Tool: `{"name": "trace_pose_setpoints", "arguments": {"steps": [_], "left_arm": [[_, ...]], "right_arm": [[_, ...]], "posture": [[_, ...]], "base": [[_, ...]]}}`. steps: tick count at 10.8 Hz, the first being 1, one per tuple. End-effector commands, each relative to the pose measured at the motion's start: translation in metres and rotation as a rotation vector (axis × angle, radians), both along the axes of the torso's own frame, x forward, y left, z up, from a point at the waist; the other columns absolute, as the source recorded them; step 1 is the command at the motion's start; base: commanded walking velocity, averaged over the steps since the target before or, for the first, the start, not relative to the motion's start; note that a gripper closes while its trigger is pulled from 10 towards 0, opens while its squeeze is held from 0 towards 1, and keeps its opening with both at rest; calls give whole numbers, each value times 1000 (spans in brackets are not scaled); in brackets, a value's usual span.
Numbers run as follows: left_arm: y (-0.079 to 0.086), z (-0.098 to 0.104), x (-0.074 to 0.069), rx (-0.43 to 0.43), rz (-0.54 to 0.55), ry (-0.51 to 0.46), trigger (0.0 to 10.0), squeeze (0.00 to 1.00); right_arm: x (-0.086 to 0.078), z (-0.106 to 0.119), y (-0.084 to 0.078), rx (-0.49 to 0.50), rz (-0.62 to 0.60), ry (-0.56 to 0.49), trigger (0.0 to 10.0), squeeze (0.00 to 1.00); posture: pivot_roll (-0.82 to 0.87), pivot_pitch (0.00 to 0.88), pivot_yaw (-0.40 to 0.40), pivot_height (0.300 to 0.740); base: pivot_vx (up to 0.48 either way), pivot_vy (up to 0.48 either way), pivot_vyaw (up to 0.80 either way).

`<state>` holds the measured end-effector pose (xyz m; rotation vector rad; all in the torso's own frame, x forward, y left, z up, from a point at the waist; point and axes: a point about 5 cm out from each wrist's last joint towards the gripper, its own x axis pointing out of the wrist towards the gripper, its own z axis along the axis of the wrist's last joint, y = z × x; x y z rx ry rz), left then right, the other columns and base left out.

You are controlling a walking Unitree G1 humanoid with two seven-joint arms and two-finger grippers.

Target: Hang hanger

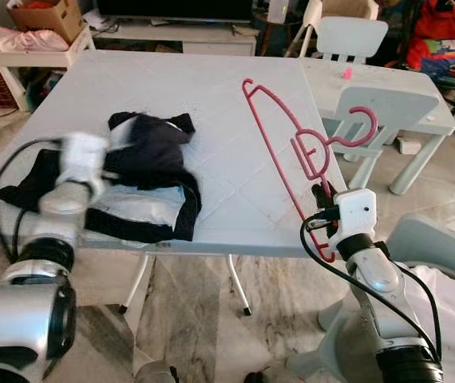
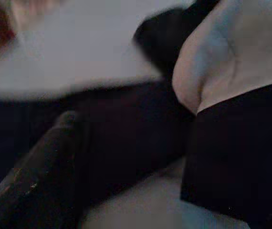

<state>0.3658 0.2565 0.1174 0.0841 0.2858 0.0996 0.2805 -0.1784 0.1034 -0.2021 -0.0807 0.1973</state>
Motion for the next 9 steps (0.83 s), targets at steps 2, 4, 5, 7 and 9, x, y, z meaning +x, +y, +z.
{"name": "trace_pose_setpoints", "arguments": {"steps": [2, 4, 5, 7, 9], "left_arm": [[-5, 30, 7, 178, -89, -162, 10000, 1000], [-34, 29, -8, 234, -315, -252, 10000, 0], [-42, 25, -18, 248, -381, -268, 10000, 0], [-59, 7, -48, 307, -617, -290, 10000, 0], [-54, 10, -58, 349, -612, -299, 10000, 0]], "right_arm": [[1, -10, 5, 8, 15, 52, 10000, 0], [-1, -11, 4, 8, 15, 57, 10000, 0], [-2, -11, 3, 7, 14, 58, 10000, 0], [0, -11, 2, 6, 12, 58, 10000, 0], [1, -10, 2, 4, 18, 57, 10000, 0]], "posture": [[-14, 0, -27, 740], [-10, 0, -24, 740], [-8, 0, -24, 740], [-2, 0, -28, 740], [1, 0, -33, 740]], "base": [[0, 0, 0], [0, 0, 0], [0, 0, 0], [0, 0, 0], [0, 0, 0]]}}
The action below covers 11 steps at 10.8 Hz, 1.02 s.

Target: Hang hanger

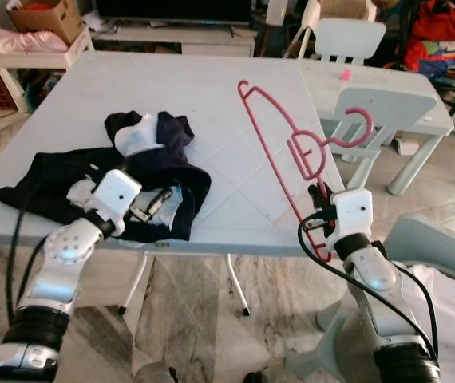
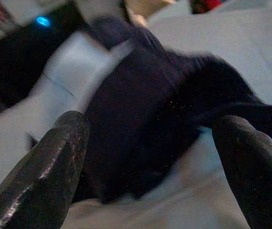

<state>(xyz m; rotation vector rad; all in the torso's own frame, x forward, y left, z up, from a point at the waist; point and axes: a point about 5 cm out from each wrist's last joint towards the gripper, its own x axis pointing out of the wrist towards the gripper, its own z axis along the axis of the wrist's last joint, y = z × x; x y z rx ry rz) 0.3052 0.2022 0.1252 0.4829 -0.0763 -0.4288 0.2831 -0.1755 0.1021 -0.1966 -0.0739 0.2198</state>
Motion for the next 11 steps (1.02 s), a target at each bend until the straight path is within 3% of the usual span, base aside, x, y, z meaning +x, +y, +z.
{"name": "trace_pose_setpoints", "arguments": {"steps": [1, 3, 5, 6, 7, 9, 11], "left_arm": [[5, 20, -1, 42, 50, -138, 10000, 0], [-1, 45, -10, 11, 117, -320, 10000, 0], [-14, 23, -23, -96, 153, -191, 10000, 0], [-17, 0, -34, -122, 222, -91, 10000, 0], [-19, -10, -41, -153, 285, -54, 10000, 0], [-16, -14, -45, -234, 413, 10, 10000, 0], [-15, -26, -47, -353, 540, 159, 10000, 0]], "right_arm": [[-1, -9, -1, -1, -6, 46, 10000, 0], [-2, -10, -2, -1, -6, 48, 10000, 0], [-2, -10, -1, -1, -2, 49, 10000, 0], [-2, -10, -2, -2, -4, 49, 10000, 0], [-3, -10, -3, -5, -5, 51, 10000, 0], [-3, -11, -5, -11, -2, 57, 10000, 0], [-3, -10, -4, -14, 2, 57, 10000, 0]], "posture": [[2, 0, -31, 740], [7, 0, -33, 740], [8, 0, -32, 740], [7, 0, -33, 740], [4, 0, -38, 740], [4, 0, -43, 740], [4, 0, -45, 740]], "base": [[0, 0, 0], [0, 0, 0], [0, 0, 0], [0, 0, 0], [0, 0, 0], [0, 0, 0], [0, 0, 0]]}}
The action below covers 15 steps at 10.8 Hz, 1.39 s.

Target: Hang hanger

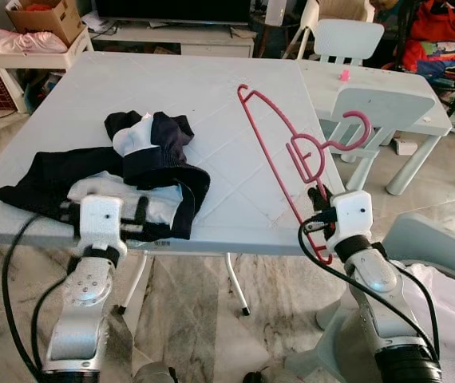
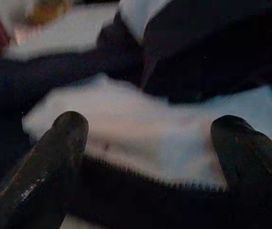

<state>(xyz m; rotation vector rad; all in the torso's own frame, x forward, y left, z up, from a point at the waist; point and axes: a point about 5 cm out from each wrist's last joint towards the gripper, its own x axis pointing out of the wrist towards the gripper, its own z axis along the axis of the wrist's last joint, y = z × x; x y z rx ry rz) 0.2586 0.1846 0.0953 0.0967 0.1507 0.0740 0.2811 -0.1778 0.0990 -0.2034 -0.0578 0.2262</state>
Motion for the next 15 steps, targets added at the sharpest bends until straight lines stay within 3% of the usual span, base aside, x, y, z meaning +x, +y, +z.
{"name": "trace_pose_setpoints", "arguments": {"steps": [1, 4, 5, 6, 7, 9, 10, 11, 13, 15], "left_arm": [[0, 1, -1, -35, 20, 29, 10000, 0], [-11, -7, 0, -93, -45, 124, 10000, 0], [-8, -23, 3, -55, -72, 229, 10000, 0], [-3, -31, 8, -28, -86, 272, 10000, 0], [7, -31, 27, 1, -76, 267, 10000, 0], [18, -30, 56, 36, -65, 270, 10000, 0], [21, -31, 62, 61, -68, 282, 10000, 0], [25, -27, 80, 82, -50, 278, 10000, 0], [23, -16, 98, 64, -63, 253, 10000, 0], [24, -6, 107, 105, -63, 239, 10000, 0]], "right_arm": [[-1, -7, -2, -7, -1, 42, 10000, 0], [-3, -9, -2, -7, -1, 49, 10000, 0], [-3, -9, -2, -7, -1, 50, 10000, 0], [-4, -9, -2, -7, -2, 48, 10000, 0], [-4, -8, -3, -10, -3, 47, 10000, 0], [-5, -6, -4, -17, -3, 39, 10000, 0], [-5, -5, -6, -20, -6, 37, 10000, 0], [-6, -4, -10, -27, -15, 37, 10000, 0], [-5, -3, -6, -26, -2, 38, 10000, 0], [-3, -1, -1, -22, 8, 28, 10000, 0]], "posture": [[3, 0, -45, 740], [0, 0, -41, 740], [0, 0, -41, 740], [-12, 0, -40, 740], [-23, 0, -44, 740], [-40, 0, -44, 740], [-51, 0, -45, 740], [-59, 0, -46, 740], [-67, 0, -58, 740], [-77, 0, -49, 740]], "base": [[0, 0, 0], [0, 0, 0], [0, 0, 0], [0, 0, 0], [0, 0, 0], [0, 0, 0], [0, 0, 0], [0, 0, 0], [0, 0, 0], [0, 0, 0]]}}
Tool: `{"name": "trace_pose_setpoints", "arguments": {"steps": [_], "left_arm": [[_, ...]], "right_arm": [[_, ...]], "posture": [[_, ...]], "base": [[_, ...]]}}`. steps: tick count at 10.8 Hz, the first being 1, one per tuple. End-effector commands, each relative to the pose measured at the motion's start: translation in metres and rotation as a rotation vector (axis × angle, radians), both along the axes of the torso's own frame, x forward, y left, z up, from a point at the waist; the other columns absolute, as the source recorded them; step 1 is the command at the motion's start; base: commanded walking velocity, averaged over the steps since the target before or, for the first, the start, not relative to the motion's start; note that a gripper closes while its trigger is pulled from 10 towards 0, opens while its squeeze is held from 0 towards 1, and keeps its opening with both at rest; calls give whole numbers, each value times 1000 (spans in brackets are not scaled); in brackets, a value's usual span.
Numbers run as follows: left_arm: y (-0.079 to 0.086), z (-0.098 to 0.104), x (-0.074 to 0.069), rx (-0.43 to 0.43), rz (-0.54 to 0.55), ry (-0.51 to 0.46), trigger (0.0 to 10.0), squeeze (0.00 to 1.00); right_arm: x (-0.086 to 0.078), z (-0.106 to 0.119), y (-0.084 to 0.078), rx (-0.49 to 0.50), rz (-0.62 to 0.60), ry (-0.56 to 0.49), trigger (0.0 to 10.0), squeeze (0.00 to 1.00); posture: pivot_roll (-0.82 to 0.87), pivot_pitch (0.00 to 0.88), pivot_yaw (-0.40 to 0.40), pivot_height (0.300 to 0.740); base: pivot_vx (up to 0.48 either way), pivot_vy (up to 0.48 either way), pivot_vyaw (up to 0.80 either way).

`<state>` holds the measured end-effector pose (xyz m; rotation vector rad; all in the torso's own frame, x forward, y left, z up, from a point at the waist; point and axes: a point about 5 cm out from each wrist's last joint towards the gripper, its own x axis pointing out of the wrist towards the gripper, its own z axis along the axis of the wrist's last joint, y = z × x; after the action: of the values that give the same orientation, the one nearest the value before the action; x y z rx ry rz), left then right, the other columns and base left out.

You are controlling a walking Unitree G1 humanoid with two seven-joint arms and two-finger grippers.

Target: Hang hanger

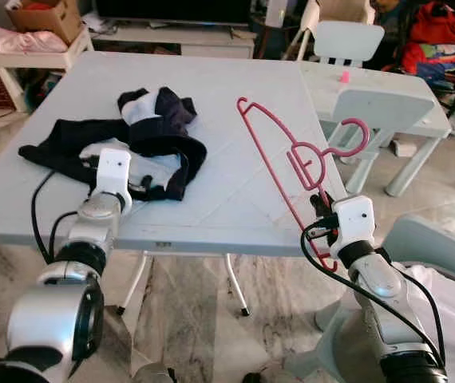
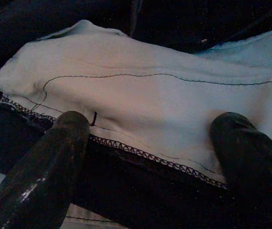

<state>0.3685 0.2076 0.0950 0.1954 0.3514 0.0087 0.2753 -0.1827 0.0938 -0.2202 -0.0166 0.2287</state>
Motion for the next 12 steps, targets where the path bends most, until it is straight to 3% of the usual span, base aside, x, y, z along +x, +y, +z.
{"name": "trace_pose_setpoints", "arguments": {"steps": [1, 3, 5, 8, 9, 10, 12], "left_arm": [[-1, 6, 4, 9, -10, -20, 10000, 0], [-8, 34, 17, 63, -33, -164, 10000, 0], [-19, 44, 13, 15, -40, -315, 10000, 0], [-41, 45, -22, -11, -189, -484, 10000, 0], [-37, 42, -43, 3, -214, -487, 10000, 0], [-29, 34, -64, 4, -165, -474, 10000, 0], [-33, 32, -84, -7, -113, -480, 10000, 0]], "right_arm": [[3, 6, 2, 3, 0, -19, 10000, 0], [2, 4, 3, 11, -12, -22, 10000, 0], [3, 3, 8, 27, -10, -27, 10000, 0], [6, 1, 7, 23, -29, -38, 10000, 0], [5, 0, -1, 17, -59, -39, 10000, 0], [4, -2, -10, 15, -100, -36, 10000, 0], [2, -4, -10, 20, -116, -39, 10000, 0]], "posture": [[-76, 0, -44, 740], [-61, 0, -33, 740], [-32, 0, -24, 740], [17, 0, -28, 740], [25, 0, -26, 740], [28, 0, -23, 740], [28, 0, -22, 740]], "base": [[0, 0, 0], [0, 0, 0], [0, 0, 0], [0, 0, 0], [0, 0, 0], [0, 0, 0], [0, 0, 0]]}}
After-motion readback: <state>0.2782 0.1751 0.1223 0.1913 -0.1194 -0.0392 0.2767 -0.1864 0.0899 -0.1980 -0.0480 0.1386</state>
